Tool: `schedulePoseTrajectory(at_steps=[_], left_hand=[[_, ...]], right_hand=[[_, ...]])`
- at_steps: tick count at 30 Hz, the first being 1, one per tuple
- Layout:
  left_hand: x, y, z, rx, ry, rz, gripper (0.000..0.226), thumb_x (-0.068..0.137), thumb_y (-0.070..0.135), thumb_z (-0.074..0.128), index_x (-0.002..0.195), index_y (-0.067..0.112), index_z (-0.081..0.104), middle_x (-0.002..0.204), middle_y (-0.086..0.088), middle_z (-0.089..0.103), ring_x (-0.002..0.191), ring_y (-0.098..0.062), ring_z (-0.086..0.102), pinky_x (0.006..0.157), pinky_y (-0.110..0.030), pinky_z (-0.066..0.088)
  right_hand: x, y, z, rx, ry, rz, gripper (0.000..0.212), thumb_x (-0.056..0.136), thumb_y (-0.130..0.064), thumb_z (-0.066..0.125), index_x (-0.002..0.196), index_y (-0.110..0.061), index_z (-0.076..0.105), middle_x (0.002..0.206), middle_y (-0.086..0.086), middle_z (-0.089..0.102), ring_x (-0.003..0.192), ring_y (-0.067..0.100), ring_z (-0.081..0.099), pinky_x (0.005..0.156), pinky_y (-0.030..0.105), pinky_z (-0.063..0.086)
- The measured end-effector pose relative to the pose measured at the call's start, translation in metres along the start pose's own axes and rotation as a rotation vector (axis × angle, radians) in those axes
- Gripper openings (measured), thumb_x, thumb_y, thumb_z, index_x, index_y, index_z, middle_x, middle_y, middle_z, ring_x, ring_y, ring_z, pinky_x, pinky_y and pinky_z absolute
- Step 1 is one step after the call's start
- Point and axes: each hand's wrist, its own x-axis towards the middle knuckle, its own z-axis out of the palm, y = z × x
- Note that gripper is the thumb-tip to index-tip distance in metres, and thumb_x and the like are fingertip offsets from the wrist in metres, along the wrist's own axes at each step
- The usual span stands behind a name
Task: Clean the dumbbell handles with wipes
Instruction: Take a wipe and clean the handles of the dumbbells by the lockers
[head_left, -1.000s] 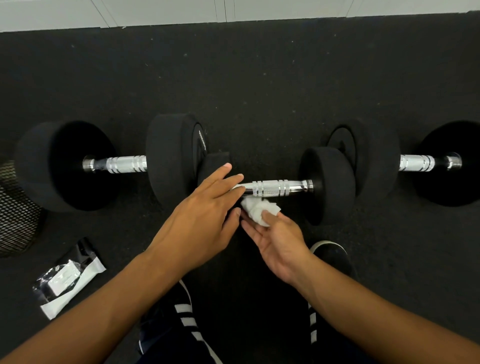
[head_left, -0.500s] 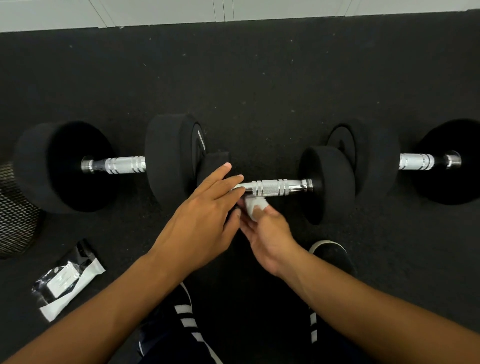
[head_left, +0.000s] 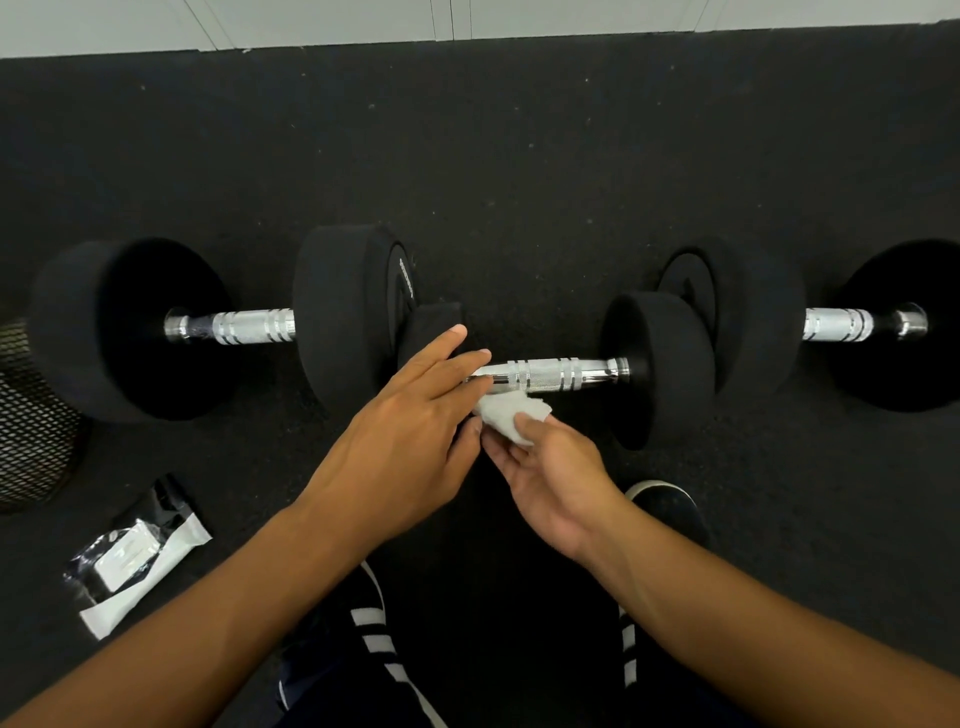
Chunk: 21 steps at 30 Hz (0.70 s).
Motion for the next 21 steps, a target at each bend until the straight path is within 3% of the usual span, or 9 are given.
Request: schedulePoseTrajectory(at_steps=[4, 6, 8, 10, 11, 13, 15, 18, 21], left_hand=[[0.0, -0.001, -0.002, -0.054, 0.001, -0.019, 0.051, 0.097, 0.027, 0.055, 0.145, 0.012, 0.051, 0.154, 0.0, 0.046, 0.153, -0.01, 0.022, 0.12, -0.015, 0.015], [-0.001, 0.002, -0.007, -0.153, 0.022, -0.072, 0.063, 0.096, 0.029, 0.057, 0.155, 0.02, 0.035, 0.158, 0.004, 0.038, 0.15, -0.001, 0.018, 0.114, -0.003, 0.011], [0.0, 0.005, -0.01, -0.244, 0.061, -0.117, 0.071, 0.096, 0.029, 0.06, 0.158, 0.026, 0.026, 0.162, 0.008, 0.031, 0.148, 0.003, 0.02, 0.112, -0.001, 0.014], [0.001, 0.005, -0.013, -0.258, 0.1, -0.144, 0.069, 0.095, 0.026, 0.061, 0.157, 0.026, 0.03, 0.162, 0.01, 0.028, 0.146, 0.003, 0.026, 0.112, -0.002, 0.017], [0.002, 0.003, -0.014, -0.245, 0.107, -0.152, 0.066, 0.095, 0.026, 0.061, 0.155, 0.026, 0.034, 0.161, 0.01, 0.03, 0.144, 0.004, 0.028, 0.111, -0.002, 0.019], [0.003, -0.001, -0.015, -0.209, 0.091, -0.156, 0.06, 0.095, 0.024, 0.062, 0.151, 0.025, 0.043, 0.158, 0.01, 0.035, 0.14, 0.005, 0.032, 0.108, -0.003, 0.023], [0.005, -0.004, -0.014, -0.16, 0.053, -0.145, 0.059, 0.093, 0.021, 0.064, 0.15, 0.025, 0.046, 0.157, 0.01, 0.036, 0.138, 0.003, 0.035, 0.105, -0.006, 0.028], [0.006, -0.005, -0.012, -0.079, -0.008, -0.104, 0.057, 0.093, 0.016, 0.064, 0.147, 0.02, 0.049, 0.159, 0.005, 0.036, 0.141, -0.005, 0.039, 0.106, 0.0, 0.02], [0.006, -0.004, -0.012, -0.053, -0.029, -0.109, 0.054, 0.094, 0.017, 0.061, 0.147, 0.019, 0.05, 0.16, 0.004, 0.034, 0.14, -0.007, 0.041, 0.107, -0.001, 0.016]], right_hand=[[-0.031, -0.018, 0.007, -0.106, -0.116, -0.146, 0.026, 0.105, -0.006, 0.045, 0.119, -0.011, 0.066, 0.121, 0.01, 0.074, 0.115, 0.023, 0.07, 0.104, 0.04, 0.053], [-0.033, -0.031, 0.013, -0.409, -0.107, -0.389, 0.03, 0.106, -0.01, 0.044, 0.117, -0.024, 0.067, 0.118, -0.004, 0.074, 0.113, 0.011, 0.069, 0.1, 0.035, 0.056], [-0.029, -0.039, 0.014, -0.817, -0.064, -0.716, 0.036, 0.107, -0.01, 0.043, 0.125, -0.031, 0.065, 0.115, -0.014, 0.072, 0.108, -0.001, 0.067, 0.096, 0.022, 0.054], [-0.019, -0.042, 0.01, -1.172, -0.026, -1.016, 0.043, 0.105, -0.006, 0.043, 0.14, -0.025, 0.058, 0.117, -0.01, 0.07, 0.102, -0.002, 0.065, 0.09, 0.014, 0.05], [-0.011, -0.041, 0.008, -1.339, -0.039, -1.109, 0.046, 0.103, -0.004, 0.044, 0.145, -0.02, 0.054, 0.123, -0.004, 0.068, 0.109, 0.001, 0.063, 0.095, 0.016, 0.048], [0.005, -0.036, 0.003, -1.694, -0.125, -1.151, 0.052, 0.097, -0.002, 0.049, 0.148, -0.013, 0.049, 0.138, 0.006, 0.062, 0.131, 0.018, 0.054, 0.115, 0.031, 0.04], [0.017, -0.025, 0.0, -1.95, -0.169, -1.072, 0.059, 0.093, -0.002, 0.054, 0.151, -0.01, 0.044, 0.149, 0.01, 0.053, 0.145, 0.028, 0.042, 0.124, 0.043, 0.028], [0.017, -0.018, -0.003, -2.015, -0.174, -1.043, 0.062, 0.094, -0.004, 0.055, 0.153, -0.009, 0.039, 0.159, 0.009, 0.042, 0.153, 0.027, 0.027, 0.127, 0.044, 0.02], [0.01, -0.01, -0.012, -2.097, -0.135, -1.119, 0.055, 0.095, -0.011, 0.042, 0.15, -0.006, 0.044, 0.158, 0.012, 0.043, 0.151, 0.029, 0.032, 0.124, 0.043, 0.023]])
